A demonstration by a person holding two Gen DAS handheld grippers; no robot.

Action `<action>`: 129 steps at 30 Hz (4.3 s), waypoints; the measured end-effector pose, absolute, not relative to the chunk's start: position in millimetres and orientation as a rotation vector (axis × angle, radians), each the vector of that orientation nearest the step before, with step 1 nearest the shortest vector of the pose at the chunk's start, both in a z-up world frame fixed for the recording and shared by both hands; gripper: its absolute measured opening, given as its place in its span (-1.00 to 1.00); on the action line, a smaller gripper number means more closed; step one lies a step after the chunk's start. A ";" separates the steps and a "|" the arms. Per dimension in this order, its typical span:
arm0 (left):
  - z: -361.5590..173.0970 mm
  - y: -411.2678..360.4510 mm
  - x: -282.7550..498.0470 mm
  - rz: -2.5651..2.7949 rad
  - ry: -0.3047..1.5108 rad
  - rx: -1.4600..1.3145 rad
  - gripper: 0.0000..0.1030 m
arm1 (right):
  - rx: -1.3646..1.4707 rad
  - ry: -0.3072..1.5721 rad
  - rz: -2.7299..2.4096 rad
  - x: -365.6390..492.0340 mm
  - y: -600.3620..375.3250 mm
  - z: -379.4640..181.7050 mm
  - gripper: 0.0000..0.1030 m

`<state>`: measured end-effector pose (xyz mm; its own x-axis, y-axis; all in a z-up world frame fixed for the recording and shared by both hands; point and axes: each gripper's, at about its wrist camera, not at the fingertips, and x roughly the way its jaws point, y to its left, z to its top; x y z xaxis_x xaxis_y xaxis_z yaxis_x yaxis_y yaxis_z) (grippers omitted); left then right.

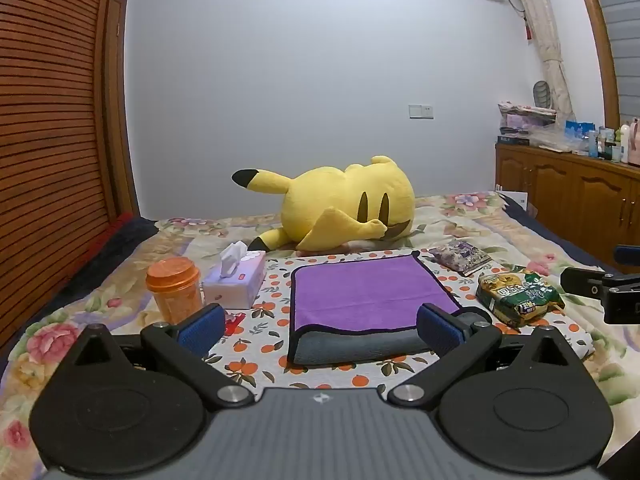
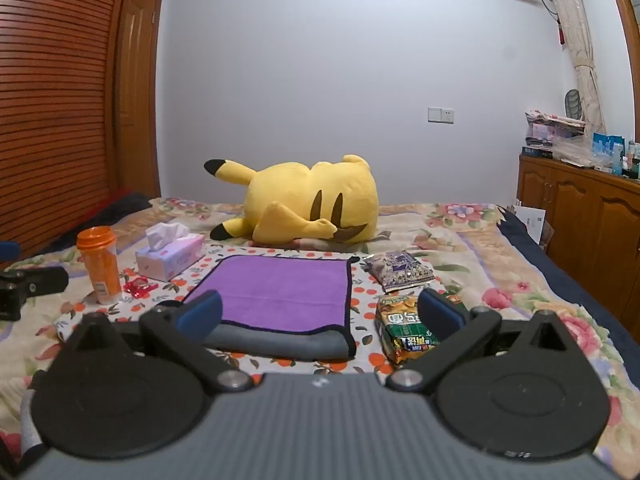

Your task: Fold towel

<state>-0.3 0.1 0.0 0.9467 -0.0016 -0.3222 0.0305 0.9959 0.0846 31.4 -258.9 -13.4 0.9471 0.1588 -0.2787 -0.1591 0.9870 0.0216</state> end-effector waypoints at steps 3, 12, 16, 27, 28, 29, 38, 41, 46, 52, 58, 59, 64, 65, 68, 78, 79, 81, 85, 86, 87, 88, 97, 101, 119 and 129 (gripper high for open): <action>0.0 0.1 -0.2 -0.016 0.330 0.089 1.00 | -0.001 0.291 0.161 32.0 -259.6 -13.1 1.00; 0.1 0.0 -0.1 -0.016 0.332 0.089 1.00 | 0.002 0.284 0.161 32.0 -262.8 -12.0 1.00; 0.1 0.0 -0.1 -0.016 0.332 0.089 1.00 | 0.003 0.285 0.162 32.7 -264.5 -12.1 1.00; 0.3 0.1 -0.4 -0.016 0.331 0.088 1.00 | 0.005 0.285 0.162 33.1 -266.7 -12.1 1.00; 0.3 0.1 -0.3 -0.016 0.331 0.088 1.00 | 0.005 0.285 0.162 33.1 -266.7 -12.0 1.00; 0.2 0.1 -0.3 -0.016 0.331 0.088 1.00 | 0.005 0.286 0.162 33.1 -266.7 -12.1 1.00; 0.2 0.2 -0.3 -0.016 0.331 0.088 1.00 | 0.007 0.286 0.161 33.1 -266.9 -11.9 1.00; 0.3 0.2 -0.3 -0.017 0.332 0.088 1.00 | 0.006 0.286 0.161 33.1 -266.9 -11.8 1.00; 0.5 0.3 -0.7 -0.017 0.332 0.088 1.00 | 0.007 0.286 0.161 33.5 -267.0 -12.0 1.00; 0.4 0.2 -0.4 -0.017 0.332 0.089 1.00 | 0.007 0.286 0.161 33.7 -267.2 -12.2 1.00; 0.4 0.1 -0.4 -0.017 0.332 0.089 1.00 | 0.008 0.287 0.161 33.3 -267.2 -12.1 1.00; 0.4 0.1 -0.5 -0.016 0.332 0.089 1.00 | 0.008 0.287 0.161 33.2 -267.2 -12.1 1.00; 0.4 0.1 -0.5 -0.016 0.332 0.089 1.00 | 0.008 0.286 0.161 33.0 -267.2 -12.1 1.00; 0.4 0.1 -0.5 -0.016 0.332 0.089 1.00 | 0.008 0.287 0.161 33.0 -267.3 -12.1 1.00; 0.4 0.1 -0.5 -0.016 0.332 0.089 1.00 | 0.008 0.286 0.161 32.8 -267.3 -12.1 1.00; 0.3 0.0 -0.5 -0.016 0.332 0.090 1.00 | 0.009 0.286 0.161 32.9 -267.5 -12.2 1.00; 0.4 0.0 -0.6 -0.016 0.332 0.090 1.00 | 0.009 0.287 0.161 33.0 -267.5 -12.3 1.00; -1.4 7.0 -1.2 -0.016 0.334 0.091 1.00 | 0.009 0.287 0.161 33.0 -267.6 -12.2 1.00; -1.6 5.5 3.6 -0.018 0.343 0.090 1.00 | 0.009 0.290 0.162 35.9 -273.9 -13.4 1.00; -1.8 5.6 4.5 -0.020 0.346 0.090 1.00 | 0.009 0.291 0.162 36.3 -273.3 -13.9 1.00; -3.0 6.8 6.7 -0.023 0.350 0.090 1.00 | 0.009 0.293 0.163 36.8 -273.8 -14.3 1.00; -1.2 2.4 5.0 -0.024 0.355 0.091 1.00 | 0.009 0.296 0.164 37.6 -274.6 -14.8 1.00; -8.0 0.3 16.4 -0.027 0.393 0.110 1.00 | 0.008 0.328 0.169 42.0 -259.5 -16.5 1.00; -10.8 -1.1 23.4 -0.030 0.409 0.116 1.00 | 0.007 0.344 0.172 46.2 -257.0 -18.2 1.00; -24.1 -2.9 60.7 -0.046 0.480 0.123 1.00 | 0.029 0.416 0.175 77.2 -253.7 -32.4 1.00; -28.2 0.6 77.6 -0.058 0.508 0.106 1.00 | -0.001 0.444 0.187 94.5 -247.1 -37.2 1.00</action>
<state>77.6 0.6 -28.2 0.8723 -0.0295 -0.4880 0.0823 0.9928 0.0871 94.5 -247.1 -37.2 0.8862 0.1800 -0.4269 -0.1805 0.9828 0.0398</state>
